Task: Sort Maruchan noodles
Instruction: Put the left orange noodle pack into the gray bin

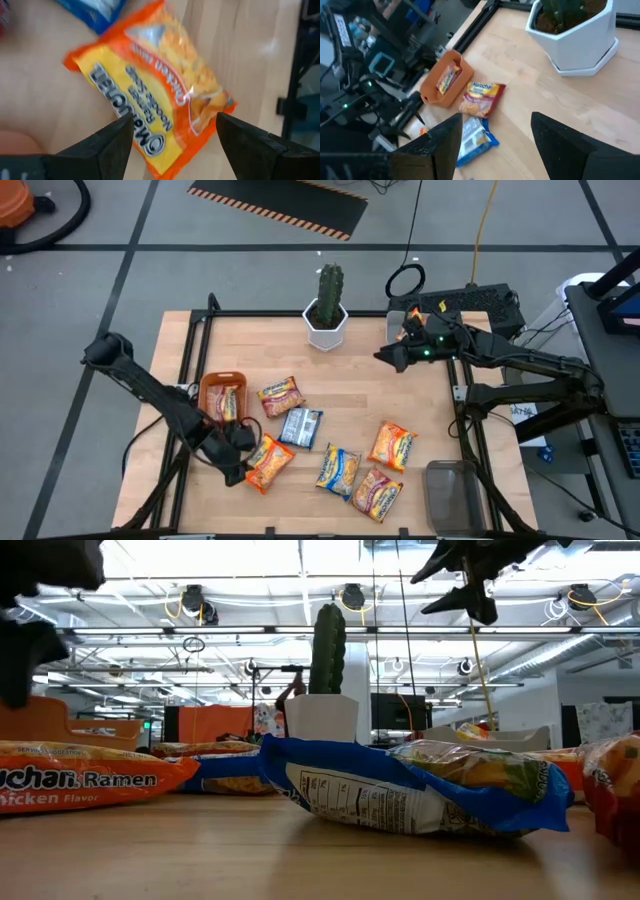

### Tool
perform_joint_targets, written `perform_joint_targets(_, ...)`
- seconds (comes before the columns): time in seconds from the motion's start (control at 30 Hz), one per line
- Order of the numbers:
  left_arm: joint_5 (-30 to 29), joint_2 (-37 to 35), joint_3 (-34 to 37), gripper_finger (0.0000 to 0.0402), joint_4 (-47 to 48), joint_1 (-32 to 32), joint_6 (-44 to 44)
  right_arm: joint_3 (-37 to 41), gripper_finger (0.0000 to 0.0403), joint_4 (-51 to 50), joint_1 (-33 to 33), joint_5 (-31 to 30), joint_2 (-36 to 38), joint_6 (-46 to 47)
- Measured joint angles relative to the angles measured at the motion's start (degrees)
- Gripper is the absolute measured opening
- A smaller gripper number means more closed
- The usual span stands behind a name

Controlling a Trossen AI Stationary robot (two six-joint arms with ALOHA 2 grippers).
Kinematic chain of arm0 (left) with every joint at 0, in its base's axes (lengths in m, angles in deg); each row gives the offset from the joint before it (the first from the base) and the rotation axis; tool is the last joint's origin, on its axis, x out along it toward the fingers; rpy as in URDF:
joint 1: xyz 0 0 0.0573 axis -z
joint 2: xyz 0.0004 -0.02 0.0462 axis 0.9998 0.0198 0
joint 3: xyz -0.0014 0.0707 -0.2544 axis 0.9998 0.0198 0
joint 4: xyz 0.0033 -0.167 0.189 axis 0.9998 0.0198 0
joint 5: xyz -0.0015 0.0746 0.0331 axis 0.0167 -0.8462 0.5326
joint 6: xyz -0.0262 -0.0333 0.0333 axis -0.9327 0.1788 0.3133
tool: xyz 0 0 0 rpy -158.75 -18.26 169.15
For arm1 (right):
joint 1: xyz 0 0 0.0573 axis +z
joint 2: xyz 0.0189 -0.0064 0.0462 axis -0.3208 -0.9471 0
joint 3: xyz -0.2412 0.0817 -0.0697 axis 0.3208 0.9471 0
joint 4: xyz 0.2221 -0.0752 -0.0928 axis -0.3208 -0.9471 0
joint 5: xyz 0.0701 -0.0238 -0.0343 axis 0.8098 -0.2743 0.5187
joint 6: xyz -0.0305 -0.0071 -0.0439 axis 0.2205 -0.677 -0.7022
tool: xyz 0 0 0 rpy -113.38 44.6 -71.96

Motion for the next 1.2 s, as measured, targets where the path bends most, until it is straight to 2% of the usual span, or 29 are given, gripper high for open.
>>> perform_joint_targets(0.2, 5.15, 5.72, 0.0, 0.0282, -0.03, 2.8, -11.17, 0.0, 0.0228, -5.03, 0.0, 7.38, 0.0, -4.16)
perform_joint_targets(0.43, 5.35, 11.79, 0.02, 0.0282, -0.68, 4.8, -16.29, 0.02, 0.0228, -12.01, 0.0, 9.6, 0.02, -10.8)
perform_joint_targets(0.6, 5.06, 13.94, -0.13, 0.0282, -2.4, 4.84, -19.7, 0.02, 0.0228, -12.83, 0.0, 13.68, 0.02, -10.7)
perform_joint_targets(0.73, 3.53, 13.98, -0.09, 0.0283, -2.74, 4.58, -20.94, 0.02, 0.0228, -12.8, 0.0, 14.02, 0.02, -9.62)
perform_joint_targets(1.03, 2.2, 14.11, -0.09, 0.0282, -2.74, 5.82, -12.11, 0.02, 0.0228, -9.22, 0.0, 13.14, 0.02, -6.84)
perform_joint_targets(1.2, 0.47, 14.2, -0.09, 0.0282, -2.54, 6.29, -4.33, 0.02, 0.0228, -7.92, -0.02, 9.77, 0.02, -3.5)
